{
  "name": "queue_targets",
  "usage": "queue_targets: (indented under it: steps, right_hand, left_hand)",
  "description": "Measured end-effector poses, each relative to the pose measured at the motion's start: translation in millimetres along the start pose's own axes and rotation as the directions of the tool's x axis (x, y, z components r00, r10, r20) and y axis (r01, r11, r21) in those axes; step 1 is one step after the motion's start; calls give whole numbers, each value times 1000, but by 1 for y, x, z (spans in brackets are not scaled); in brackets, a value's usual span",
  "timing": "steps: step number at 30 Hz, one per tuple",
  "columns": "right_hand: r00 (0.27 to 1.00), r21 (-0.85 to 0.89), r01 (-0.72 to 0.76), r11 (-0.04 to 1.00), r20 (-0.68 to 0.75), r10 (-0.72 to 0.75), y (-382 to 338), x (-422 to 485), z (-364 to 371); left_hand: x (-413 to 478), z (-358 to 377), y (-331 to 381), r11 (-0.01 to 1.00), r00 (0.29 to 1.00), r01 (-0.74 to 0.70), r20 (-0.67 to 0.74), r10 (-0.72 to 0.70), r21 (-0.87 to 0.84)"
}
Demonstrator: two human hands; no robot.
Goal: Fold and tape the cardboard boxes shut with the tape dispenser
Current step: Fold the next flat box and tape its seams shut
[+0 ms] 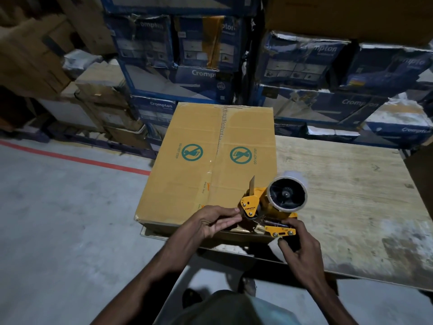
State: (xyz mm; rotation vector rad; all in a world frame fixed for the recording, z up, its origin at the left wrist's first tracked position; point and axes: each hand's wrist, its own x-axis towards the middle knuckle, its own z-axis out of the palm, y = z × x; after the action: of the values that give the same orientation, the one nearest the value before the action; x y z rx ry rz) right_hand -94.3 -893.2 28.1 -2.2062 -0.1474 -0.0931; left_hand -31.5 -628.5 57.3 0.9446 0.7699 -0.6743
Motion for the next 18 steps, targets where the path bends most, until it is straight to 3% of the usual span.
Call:
queue_targets:
  steps: [5, 10, 18]
  right_hand:
    - [993, -62, 74, 995, 96, -68, 9, 5, 8]
    - [955, -181, 240, 954, 218, -199, 4, 17, 9]
    - [926, -237, 312, 920, 290, -239, -1, 34, 15]
  left_hand:
    - [-3, -16, -3, 986, 990, -85, -96, 99, 142]
    - [-6, -28, -3, 933, 960, -101, -213, 183, 345]
    - [-2, -45, 3, 948, 957, -48, -258, 134, 316]
